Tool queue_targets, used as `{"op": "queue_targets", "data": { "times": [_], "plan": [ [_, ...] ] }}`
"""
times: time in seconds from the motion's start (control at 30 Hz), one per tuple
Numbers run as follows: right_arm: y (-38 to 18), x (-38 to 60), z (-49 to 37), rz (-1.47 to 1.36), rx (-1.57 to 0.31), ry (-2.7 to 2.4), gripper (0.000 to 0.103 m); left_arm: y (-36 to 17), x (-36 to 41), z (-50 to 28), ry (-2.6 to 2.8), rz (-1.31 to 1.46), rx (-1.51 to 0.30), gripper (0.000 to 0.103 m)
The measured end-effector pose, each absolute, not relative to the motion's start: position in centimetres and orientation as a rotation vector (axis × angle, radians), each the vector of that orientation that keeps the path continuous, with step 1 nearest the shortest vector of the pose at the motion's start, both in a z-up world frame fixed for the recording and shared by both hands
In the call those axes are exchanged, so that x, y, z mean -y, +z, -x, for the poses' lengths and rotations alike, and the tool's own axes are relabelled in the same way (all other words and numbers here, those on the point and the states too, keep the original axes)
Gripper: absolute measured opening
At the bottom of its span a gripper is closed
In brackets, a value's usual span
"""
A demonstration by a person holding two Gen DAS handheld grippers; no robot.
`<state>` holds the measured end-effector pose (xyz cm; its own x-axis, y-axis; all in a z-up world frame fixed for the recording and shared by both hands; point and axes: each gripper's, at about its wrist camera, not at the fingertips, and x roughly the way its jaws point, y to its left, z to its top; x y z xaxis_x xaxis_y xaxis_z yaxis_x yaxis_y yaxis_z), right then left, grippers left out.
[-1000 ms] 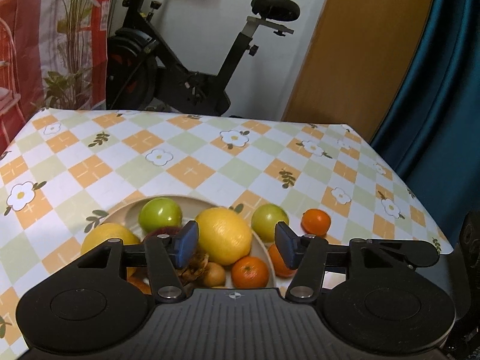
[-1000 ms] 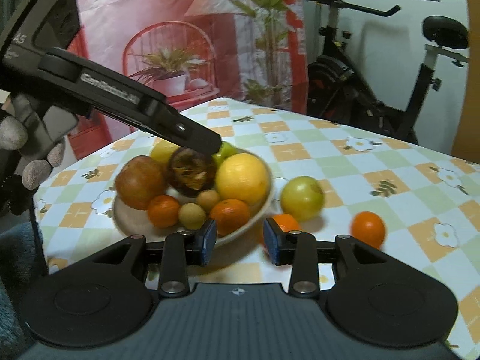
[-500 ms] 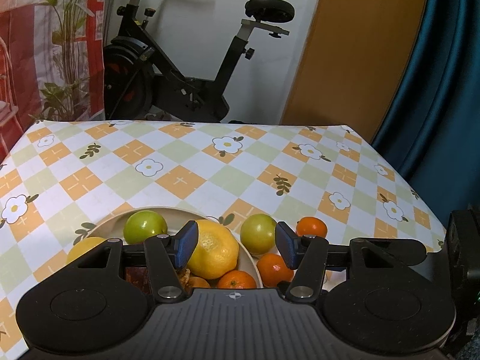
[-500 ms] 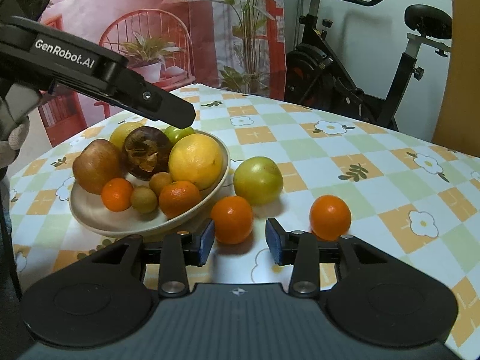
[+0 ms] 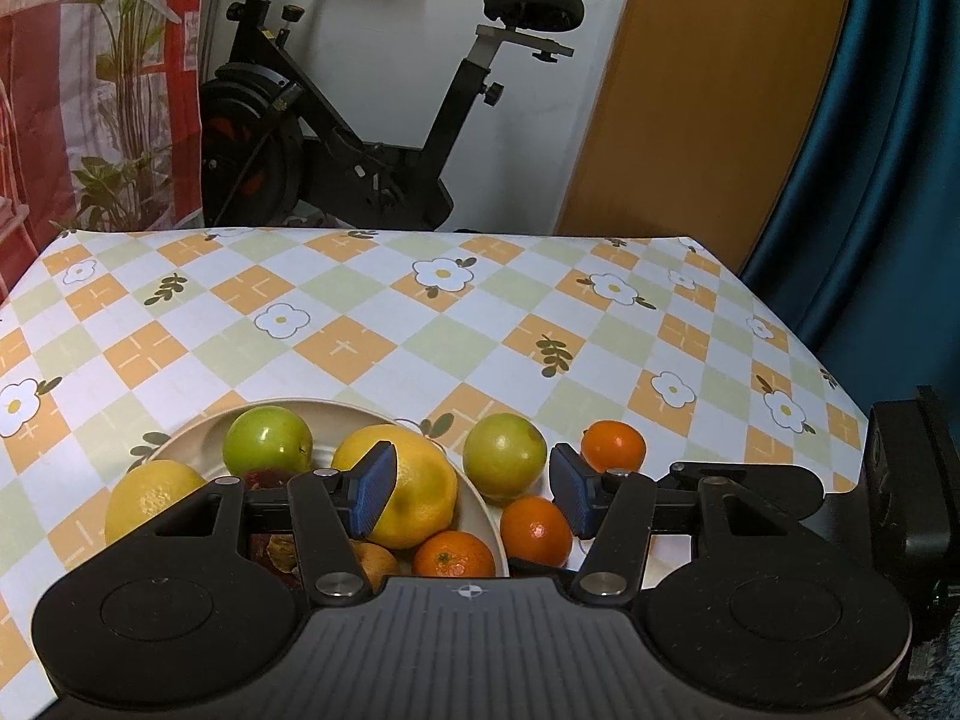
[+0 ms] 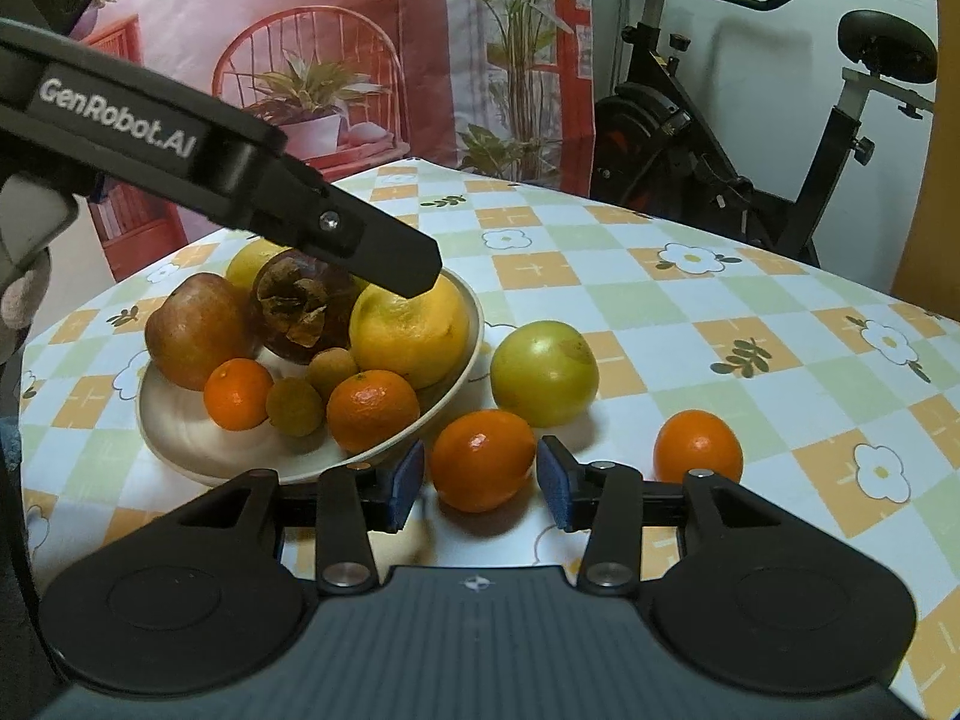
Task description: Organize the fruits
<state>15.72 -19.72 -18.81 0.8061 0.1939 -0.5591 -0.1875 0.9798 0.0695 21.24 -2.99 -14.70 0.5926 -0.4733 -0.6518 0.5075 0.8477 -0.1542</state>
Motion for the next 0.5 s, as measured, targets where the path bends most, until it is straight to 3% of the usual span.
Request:
{"op": "queue_targets", "data": {
  "times": [0.4,0.5],
  "plan": [
    [-19.0,20.5,-14.6,-0.058,-0.59,0.207,0.041,-15.1,3.8,-21.0,-0.587,-0.058,-0.765,0.058],
    [-19.0,20.8,-13.8,-0.07,-0.586,0.208,0.041,-15.5,4.5,-20.8,-0.616,-0.066,-0.784,0.051]
  ]
}}
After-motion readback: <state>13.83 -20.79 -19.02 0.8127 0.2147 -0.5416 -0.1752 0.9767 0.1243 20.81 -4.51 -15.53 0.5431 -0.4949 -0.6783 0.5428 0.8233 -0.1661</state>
